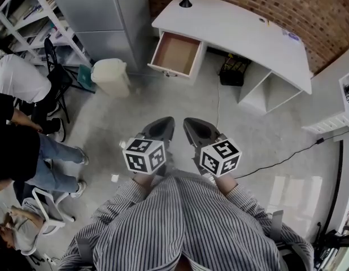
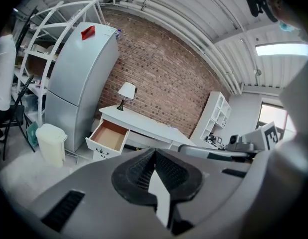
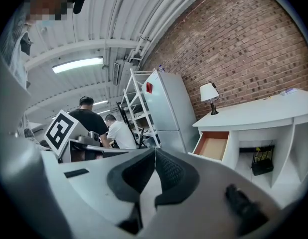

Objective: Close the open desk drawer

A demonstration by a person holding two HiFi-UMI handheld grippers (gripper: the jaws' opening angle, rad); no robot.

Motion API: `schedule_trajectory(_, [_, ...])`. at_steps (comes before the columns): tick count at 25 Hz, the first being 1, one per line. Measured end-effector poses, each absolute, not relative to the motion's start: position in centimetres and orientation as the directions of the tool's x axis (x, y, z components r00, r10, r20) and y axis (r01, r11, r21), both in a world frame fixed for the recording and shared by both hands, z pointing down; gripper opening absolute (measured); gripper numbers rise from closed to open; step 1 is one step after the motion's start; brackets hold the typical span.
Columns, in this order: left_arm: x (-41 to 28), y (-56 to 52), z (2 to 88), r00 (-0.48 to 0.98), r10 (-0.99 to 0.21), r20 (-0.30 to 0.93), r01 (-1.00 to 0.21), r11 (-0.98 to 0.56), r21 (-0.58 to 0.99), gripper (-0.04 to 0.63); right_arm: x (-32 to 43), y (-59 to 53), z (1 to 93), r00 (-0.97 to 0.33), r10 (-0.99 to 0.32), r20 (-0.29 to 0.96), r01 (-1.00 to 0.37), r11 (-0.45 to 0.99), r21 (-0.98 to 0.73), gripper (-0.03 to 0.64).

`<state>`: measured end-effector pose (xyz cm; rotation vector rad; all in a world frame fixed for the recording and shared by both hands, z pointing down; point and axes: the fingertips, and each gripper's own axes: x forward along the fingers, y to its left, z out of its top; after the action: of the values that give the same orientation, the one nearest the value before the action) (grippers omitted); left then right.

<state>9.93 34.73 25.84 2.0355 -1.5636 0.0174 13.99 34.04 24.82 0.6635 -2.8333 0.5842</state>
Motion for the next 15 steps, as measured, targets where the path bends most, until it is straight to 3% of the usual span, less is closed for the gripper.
schedule_trajectory(15, [-2.7, 19.7, 25.0, 0.416, -0.843, 0.34, -0.873, -0.265, 0.41, 0.012, 1.3, 18.9, 23.8, -0.836, -0.501, 0.223, -0.549, 0.772, -0.321, 0.017])
